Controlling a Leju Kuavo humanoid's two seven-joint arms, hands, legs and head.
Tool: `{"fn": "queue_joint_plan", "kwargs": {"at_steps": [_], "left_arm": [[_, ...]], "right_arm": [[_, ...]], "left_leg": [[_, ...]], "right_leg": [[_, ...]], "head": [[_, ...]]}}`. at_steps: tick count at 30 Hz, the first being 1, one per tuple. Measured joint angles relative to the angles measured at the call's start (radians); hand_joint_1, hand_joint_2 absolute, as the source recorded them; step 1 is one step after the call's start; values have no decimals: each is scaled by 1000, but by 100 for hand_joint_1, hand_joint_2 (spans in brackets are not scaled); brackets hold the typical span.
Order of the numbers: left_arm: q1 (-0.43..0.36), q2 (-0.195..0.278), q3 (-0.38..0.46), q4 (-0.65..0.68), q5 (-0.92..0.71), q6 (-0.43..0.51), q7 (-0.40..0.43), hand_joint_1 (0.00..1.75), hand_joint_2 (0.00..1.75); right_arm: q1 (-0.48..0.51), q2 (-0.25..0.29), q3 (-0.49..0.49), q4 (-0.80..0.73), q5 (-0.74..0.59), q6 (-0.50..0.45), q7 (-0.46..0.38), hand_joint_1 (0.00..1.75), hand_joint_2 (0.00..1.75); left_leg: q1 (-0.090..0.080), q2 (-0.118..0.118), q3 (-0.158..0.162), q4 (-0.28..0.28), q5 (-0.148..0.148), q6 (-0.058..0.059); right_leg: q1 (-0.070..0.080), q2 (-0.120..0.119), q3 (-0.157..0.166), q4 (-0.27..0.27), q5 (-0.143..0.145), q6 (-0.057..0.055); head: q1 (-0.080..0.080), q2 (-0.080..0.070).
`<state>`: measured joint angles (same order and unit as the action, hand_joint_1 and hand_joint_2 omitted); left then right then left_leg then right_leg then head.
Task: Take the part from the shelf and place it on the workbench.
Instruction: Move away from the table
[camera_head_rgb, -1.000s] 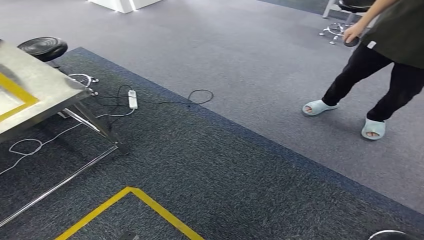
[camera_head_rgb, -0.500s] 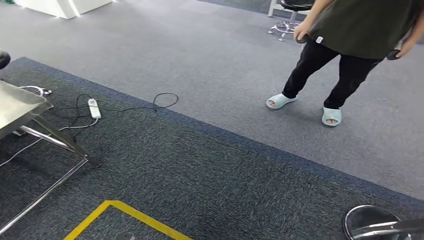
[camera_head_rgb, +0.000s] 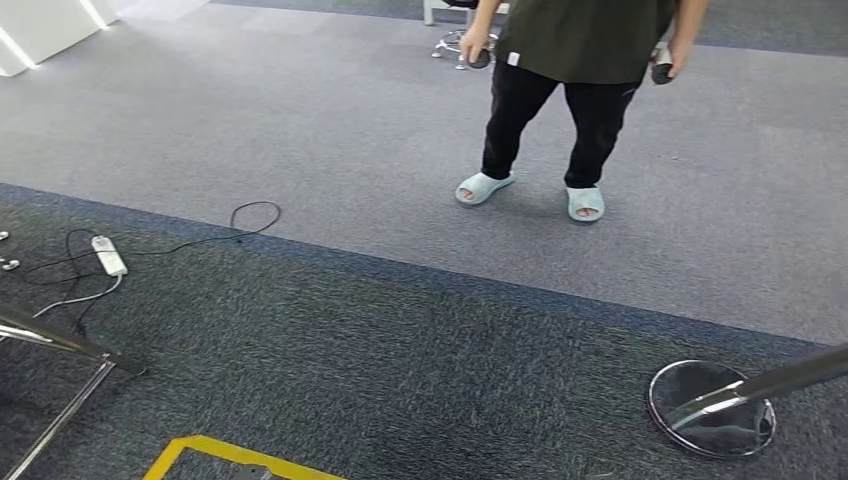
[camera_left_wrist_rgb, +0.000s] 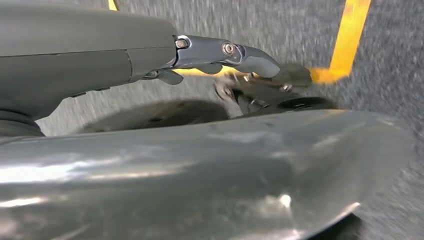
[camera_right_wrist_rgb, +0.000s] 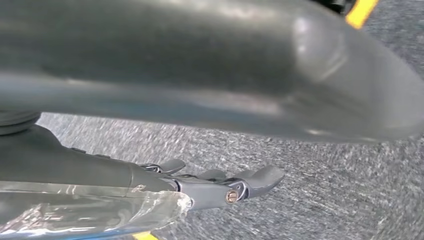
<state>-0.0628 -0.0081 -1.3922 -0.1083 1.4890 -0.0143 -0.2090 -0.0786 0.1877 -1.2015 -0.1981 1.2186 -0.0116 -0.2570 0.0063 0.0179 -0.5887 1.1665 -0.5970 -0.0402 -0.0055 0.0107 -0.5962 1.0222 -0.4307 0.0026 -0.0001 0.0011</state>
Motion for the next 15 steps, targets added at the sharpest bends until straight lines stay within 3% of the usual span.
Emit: {"fn": "queue_joint_plan", "kwargs": {"at_steps": [2,3,5,7,8,9,10,11,12,13,15], "left_arm": [[6,0,20,0,26,-5,-8,0,0],[8,0,25,0,23,-3,-12,0,0],[8,3,28,0,13,0,-16,0,0],[8,4,30,0,11,1,-17,0,0],[8,4,30,0,11,1,-18,0,0],[8,4,31,0,11,1,-18,0,0],[7,4,31,0,11,1,-18,0,0],[6,5,31,0,11,1,-18,0,0],[5,5,32,0,11,1,-18,0,0],[5,6,32,0,11,1,-19,0,0],[9,7,32,0,12,1,-20,0,0]], "right_arm": [[1,-1,-4,0,-8,2,12,0,0],[3,-1,-6,0,-10,3,22,0,0],[8,-2,-11,0,-13,5,39,0,0],[8,-4,-16,0,-14,5,44,0,0],[7,-4,-17,0,-15,5,45,0,0],[8,-5,-19,0,-15,5,46,0,0],[10,-5,-20,0,-16,5,46,0,0],[14,-5,-21,0,-16,5,47,0,0],[17,-6,-22,0,-17,5,48,0,0],[18,-6,-22,0,-17,6,49,0,0],[13,-6,-22,0,-18,7,52,0,0]], "left_leg": [[0,-10,-58,104,-29,-1],[1,-12,-64,106,-14,-1],[7,-31,-26,10,58,-3],[19,-92,27,-113,111,-6],[22,-116,41,-147,119,-4],[22,-124,45,-159,118,2],[20,-113,45,-160,118,11],[19,-99,46,-163,121,20],[18,-85,47,-165,123,29],[16,-70,48,-167,125,37],[10,-36,49,-168,124,47]], "right_leg": [[-1,31,-1,0,1,-2],[-2,47,-1,0,2,-1],[-5,78,-1,1,4,5],[-5,108,-8,8,5,18],[-6,122,-13,10,6,25],[-7,135,-19,9,8,33],[-11,147,-24,6,12,41],[-13,144,-28,6,14,47],[-13,121,-36,16,7,51],[-11,86,-52,47,-12,54],[-7,16,-109,166,-77,55]], "head": [[-1,0],[0,0],[-1,0],[-2,0],[-3,0],[-4,0],[-4,0],[-5,0],[-2,0],[2,0],[7,0]]}}
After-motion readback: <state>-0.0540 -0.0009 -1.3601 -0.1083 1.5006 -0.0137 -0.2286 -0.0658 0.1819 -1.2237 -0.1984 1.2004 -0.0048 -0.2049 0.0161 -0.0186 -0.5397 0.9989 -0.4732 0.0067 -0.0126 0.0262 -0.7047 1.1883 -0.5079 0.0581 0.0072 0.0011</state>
